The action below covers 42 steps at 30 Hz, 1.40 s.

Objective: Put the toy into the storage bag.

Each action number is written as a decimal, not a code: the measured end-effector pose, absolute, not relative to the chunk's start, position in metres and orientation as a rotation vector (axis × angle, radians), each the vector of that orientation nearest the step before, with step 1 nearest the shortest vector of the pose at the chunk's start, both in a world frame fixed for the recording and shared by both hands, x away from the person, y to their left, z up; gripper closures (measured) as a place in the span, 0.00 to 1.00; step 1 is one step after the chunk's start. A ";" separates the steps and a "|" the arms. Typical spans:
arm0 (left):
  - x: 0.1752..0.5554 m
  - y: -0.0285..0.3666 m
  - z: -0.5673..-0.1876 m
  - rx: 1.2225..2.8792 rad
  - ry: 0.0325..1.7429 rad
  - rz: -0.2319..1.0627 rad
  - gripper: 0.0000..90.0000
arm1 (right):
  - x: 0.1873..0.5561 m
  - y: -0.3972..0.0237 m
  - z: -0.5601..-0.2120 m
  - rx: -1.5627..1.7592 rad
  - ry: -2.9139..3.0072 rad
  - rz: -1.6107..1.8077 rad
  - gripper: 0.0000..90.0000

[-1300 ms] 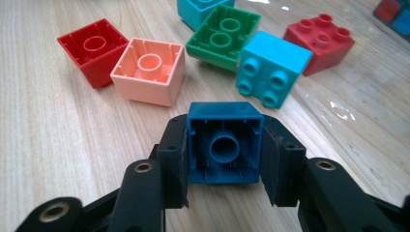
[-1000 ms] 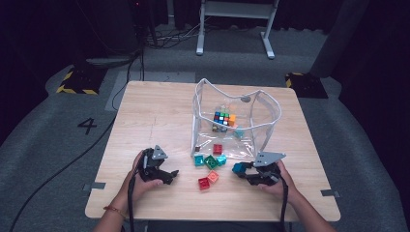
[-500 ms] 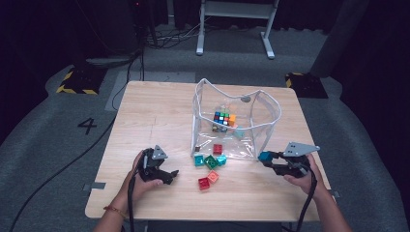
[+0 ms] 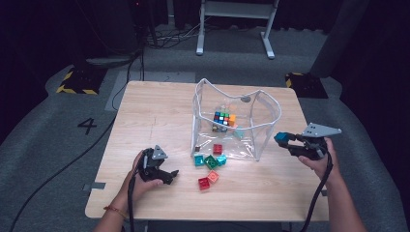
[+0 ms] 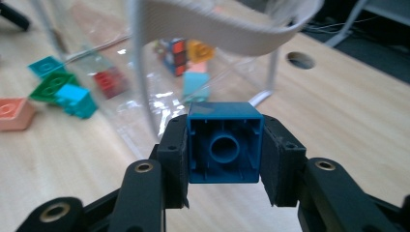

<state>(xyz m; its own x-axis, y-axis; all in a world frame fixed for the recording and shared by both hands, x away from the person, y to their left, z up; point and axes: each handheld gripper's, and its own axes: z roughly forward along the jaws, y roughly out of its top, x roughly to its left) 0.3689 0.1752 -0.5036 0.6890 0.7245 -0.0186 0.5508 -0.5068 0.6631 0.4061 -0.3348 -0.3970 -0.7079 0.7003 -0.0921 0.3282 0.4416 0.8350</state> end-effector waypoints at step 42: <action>0.369 0.175 -0.504 2.245 0.973 0.345 0.03 | 0.472 -0.268 -0.292 0.717 2.227 1.290 0.66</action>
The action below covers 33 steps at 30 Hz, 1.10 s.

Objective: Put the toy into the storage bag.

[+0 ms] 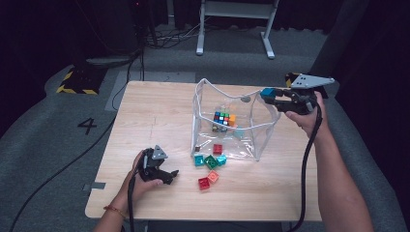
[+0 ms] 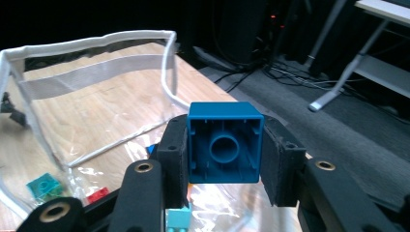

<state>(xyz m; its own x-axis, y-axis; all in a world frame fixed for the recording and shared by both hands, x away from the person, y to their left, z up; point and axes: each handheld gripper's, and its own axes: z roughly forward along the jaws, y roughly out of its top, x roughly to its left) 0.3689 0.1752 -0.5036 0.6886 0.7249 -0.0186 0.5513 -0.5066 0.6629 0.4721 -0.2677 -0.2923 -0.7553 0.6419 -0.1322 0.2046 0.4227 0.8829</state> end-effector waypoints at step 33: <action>0.369 0.175 -0.504 2.245 0.972 0.344 0.04 | 0.517 -0.206 -0.321 0.519 2.659 0.804 0.65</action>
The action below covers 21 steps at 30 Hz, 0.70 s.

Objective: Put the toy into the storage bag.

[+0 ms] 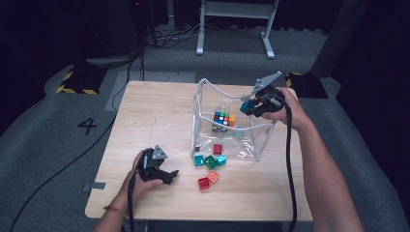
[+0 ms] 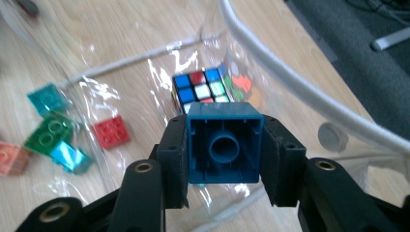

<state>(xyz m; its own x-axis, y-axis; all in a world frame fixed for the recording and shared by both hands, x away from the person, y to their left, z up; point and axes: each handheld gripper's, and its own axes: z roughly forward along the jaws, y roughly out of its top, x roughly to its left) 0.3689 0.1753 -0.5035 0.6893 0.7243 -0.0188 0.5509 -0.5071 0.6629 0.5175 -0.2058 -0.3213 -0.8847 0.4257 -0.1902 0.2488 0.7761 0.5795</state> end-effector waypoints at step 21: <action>0.369 0.175 -0.503 2.246 0.975 0.343 0.03 | 0.524 -0.229 -0.328 0.524 2.776 0.464 0.65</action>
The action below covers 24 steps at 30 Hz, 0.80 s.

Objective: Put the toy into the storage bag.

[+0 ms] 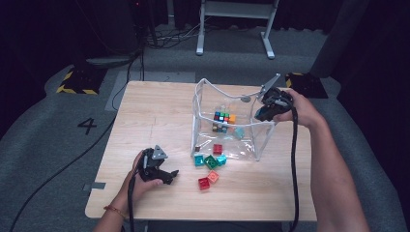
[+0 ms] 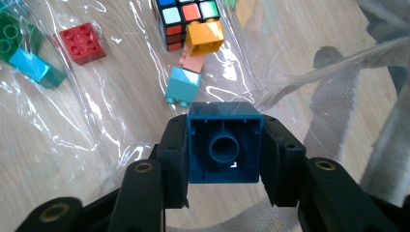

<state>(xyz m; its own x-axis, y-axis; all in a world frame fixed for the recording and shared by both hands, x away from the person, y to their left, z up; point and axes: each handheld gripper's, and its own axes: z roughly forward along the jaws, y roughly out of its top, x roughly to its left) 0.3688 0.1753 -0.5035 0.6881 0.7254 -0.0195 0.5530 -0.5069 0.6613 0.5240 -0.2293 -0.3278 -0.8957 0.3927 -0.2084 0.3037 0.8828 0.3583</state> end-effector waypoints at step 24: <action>0.369 0.175 -0.504 2.247 0.970 0.329 0.03 | 0.498 -0.244 -0.308 0.575 2.555 0.828 0.42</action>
<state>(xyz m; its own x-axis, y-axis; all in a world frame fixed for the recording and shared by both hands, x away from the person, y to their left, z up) 0.3692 0.1747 -0.5038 0.6934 0.7200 -0.0289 0.5542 -0.5072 0.6600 0.4977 -0.2436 -0.3077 -0.8387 0.4905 -0.2366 0.2584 0.7409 0.6200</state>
